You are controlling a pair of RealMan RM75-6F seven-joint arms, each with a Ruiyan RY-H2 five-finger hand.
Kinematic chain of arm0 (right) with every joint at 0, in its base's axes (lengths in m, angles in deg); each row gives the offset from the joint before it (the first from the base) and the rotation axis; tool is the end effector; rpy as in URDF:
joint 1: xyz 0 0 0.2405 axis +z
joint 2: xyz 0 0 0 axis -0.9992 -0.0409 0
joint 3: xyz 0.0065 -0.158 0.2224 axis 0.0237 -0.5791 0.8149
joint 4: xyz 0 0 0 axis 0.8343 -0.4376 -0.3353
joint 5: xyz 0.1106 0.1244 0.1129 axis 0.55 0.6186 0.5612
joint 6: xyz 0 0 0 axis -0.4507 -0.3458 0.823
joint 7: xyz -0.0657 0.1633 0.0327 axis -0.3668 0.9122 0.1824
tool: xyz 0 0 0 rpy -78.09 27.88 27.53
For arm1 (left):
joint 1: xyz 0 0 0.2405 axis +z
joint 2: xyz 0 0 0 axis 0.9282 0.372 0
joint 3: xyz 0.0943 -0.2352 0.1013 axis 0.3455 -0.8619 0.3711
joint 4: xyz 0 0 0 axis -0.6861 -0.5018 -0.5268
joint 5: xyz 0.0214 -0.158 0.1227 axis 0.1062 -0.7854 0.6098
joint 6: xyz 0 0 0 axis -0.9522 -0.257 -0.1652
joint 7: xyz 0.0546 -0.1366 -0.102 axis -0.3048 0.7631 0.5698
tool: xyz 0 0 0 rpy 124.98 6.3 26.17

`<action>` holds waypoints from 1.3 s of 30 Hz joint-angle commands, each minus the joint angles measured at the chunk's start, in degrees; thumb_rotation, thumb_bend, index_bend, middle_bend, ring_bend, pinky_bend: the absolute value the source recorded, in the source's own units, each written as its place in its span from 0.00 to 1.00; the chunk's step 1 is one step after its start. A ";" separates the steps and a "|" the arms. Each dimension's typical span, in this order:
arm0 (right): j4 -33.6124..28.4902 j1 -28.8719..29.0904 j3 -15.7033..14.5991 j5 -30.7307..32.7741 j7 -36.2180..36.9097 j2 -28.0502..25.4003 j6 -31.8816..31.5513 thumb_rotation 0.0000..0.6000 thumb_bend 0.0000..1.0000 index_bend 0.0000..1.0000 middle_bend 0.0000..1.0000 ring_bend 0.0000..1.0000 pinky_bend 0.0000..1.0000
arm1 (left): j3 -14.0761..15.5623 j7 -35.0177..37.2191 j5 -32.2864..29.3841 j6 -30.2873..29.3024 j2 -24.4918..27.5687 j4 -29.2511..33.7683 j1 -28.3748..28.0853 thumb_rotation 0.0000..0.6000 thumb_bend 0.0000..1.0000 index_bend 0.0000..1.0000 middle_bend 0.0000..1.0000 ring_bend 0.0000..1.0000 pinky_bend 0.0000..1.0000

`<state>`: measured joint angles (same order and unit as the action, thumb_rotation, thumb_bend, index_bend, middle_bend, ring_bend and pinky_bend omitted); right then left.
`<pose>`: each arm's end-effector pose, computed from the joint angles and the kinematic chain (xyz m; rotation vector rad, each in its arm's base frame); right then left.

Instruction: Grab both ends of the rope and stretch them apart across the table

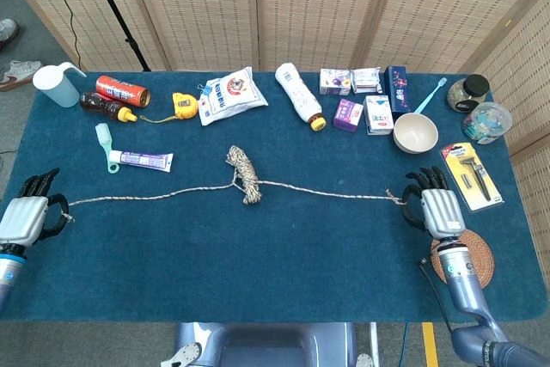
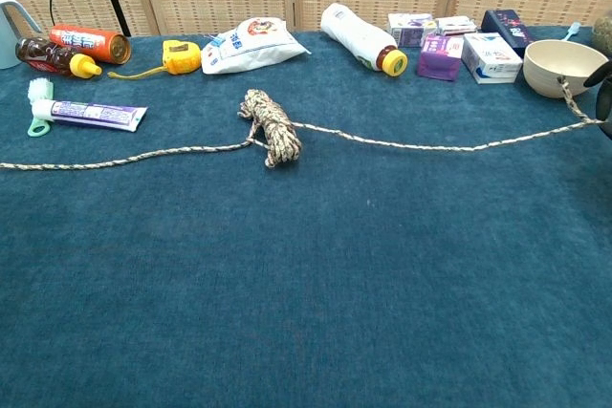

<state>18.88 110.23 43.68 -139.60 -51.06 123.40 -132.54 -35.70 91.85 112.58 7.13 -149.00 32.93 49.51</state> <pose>-0.3114 -0.3421 0.0580 1.4453 -1.0211 1.0491 -0.4016 0.3117 0.1134 -1.5085 -1.0099 -0.7743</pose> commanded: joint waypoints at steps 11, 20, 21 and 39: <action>-2.71 0.93 -0.87 -2.53 0.08 0.15 -0.18 1.00 0.46 0.61 0.25 0.12 0.00 | -0.74 -2.80 2.88 -0.99 -0.47 5.68 -3.08 1.00 0.49 0.69 0.00 0.00 0.00; -5.26 1.85 -1.69 -3.52 -0.84 -0.42 1.24 1.00 0.46 0.23 0.07 0.01 0.00 | -0.57 -7.52 3.20 1.33 1.39 13.84 -5.20 1.00 0.39 0.16 0.00 0.00 0.00; -5.32 1.86 -1.69 -3.54 -0.85 -0.42 1.22 1.00 0.47 0.22 0.07 0.00 0.00 | -0.56 -7.79 3.16 1.37 1.44 14.21 -5.23 1.00 0.38 0.15 0.00 0.00 0.00; -9.63 -0.11 -0.48 -2.55 -3.09 -4.18 -2.58 1.00 0.47 0.12 0.01 0.00 0.00 | -1.01 -15.26 -1.19 -0.55 7.73 26.80 -2.75 1.00 0.23 0.01 0.00 0.00 0.00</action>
<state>9.50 110.35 43.00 -142.31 -54.00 119.45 -134.82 -36.61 77.42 112.37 7.19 -142.42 58.24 45.92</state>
